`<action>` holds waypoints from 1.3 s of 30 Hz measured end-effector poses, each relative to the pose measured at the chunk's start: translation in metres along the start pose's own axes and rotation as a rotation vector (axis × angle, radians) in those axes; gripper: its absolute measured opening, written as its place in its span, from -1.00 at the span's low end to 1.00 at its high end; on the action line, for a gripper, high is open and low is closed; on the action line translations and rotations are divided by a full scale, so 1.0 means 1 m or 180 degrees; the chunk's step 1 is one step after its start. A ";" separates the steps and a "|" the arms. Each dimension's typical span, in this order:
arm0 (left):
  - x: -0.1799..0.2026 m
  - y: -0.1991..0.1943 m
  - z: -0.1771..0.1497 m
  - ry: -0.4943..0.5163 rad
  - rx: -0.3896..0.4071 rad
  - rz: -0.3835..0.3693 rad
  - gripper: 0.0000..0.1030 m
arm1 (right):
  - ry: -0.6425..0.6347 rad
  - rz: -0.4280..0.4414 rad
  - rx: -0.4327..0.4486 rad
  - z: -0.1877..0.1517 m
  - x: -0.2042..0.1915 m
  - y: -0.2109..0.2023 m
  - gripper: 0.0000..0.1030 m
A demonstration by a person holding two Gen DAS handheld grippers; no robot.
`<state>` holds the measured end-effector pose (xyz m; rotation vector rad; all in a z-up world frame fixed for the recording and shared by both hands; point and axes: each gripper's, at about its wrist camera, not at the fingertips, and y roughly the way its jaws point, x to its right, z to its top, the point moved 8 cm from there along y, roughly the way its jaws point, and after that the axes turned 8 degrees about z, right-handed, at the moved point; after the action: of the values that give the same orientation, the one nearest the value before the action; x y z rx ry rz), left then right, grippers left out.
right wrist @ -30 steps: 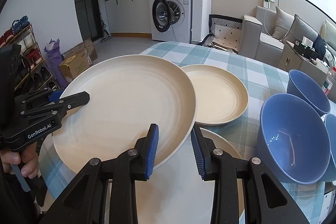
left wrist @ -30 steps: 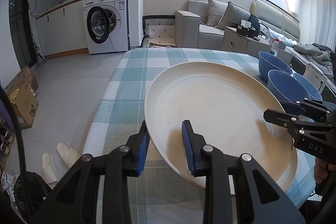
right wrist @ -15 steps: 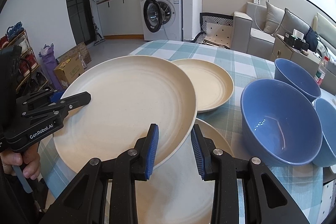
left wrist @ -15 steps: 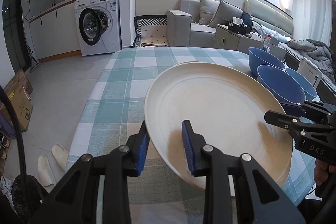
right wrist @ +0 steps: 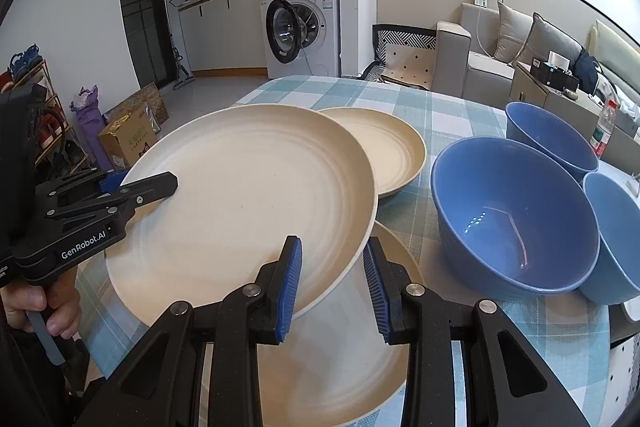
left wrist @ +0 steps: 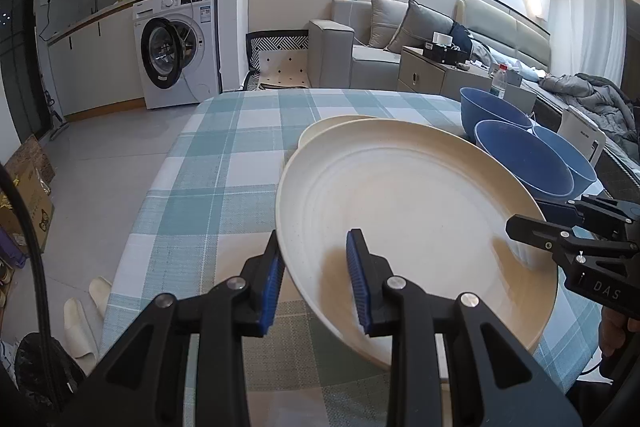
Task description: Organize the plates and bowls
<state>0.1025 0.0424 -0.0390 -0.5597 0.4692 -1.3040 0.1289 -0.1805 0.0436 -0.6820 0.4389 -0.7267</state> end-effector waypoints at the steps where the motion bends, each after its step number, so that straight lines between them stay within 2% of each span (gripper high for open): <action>1: 0.001 0.001 -0.001 0.0004 -0.0006 -0.0003 -0.45 | 0.0005 -0.0002 0.0000 0.000 0.001 0.000 -0.37; 39: 0.043 0.011 -0.024 0.0321 -0.0160 -0.0087 -0.44 | 0.0129 -0.0193 -0.0123 -0.050 0.029 -0.002 -0.36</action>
<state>0.1052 -0.0010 -0.0657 -0.5454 0.5806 -1.3539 0.1184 -0.2230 0.0057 -0.7204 0.4722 -0.7920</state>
